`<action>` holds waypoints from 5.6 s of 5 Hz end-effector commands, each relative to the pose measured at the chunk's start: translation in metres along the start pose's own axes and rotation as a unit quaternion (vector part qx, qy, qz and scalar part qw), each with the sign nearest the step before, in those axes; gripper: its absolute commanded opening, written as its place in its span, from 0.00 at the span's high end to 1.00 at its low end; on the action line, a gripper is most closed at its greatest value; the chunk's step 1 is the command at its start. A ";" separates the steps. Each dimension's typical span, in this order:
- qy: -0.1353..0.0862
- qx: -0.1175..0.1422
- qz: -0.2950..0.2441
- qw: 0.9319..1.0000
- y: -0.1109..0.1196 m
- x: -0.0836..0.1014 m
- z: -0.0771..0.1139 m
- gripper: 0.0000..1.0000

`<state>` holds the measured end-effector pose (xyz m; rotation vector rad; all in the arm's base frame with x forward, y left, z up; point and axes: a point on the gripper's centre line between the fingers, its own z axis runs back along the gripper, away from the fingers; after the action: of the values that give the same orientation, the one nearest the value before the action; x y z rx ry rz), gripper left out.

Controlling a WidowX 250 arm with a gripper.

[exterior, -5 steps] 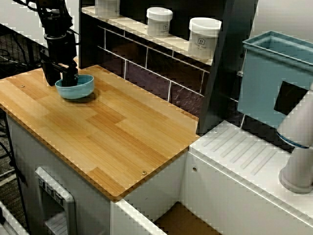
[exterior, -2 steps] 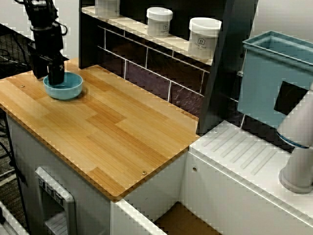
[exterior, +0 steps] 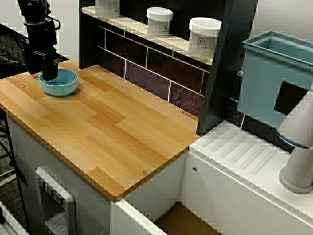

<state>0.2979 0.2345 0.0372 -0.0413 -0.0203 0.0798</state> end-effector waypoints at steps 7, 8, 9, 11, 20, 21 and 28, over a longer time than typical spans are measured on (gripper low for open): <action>-0.024 -0.002 -0.031 0.999 -0.054 -0.004 0.053 0.00; -0.024 0.002 -0.024 0.999 -0.055 0.000 0.049 0.00; -0.023 0.003 -0.021 0.999 -0.053 0.002 0.046 0.00; -0.017 0.006 -0.027 0.999 -0.051 0.006 0.040 1.00; 0.001 0.010 -0.028 1.000 -0.102 -0.017 -0.007 1.00; 0.005 0.008 -0.031 0.999 -0.119 -0.019 -0.008 1.00; -0.010 -0.009 -0.060 0.998 -0.229 -0.016 -0.010 1.00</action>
<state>0.3026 0.0076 0.0245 -0.0596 -0.0107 -0.0392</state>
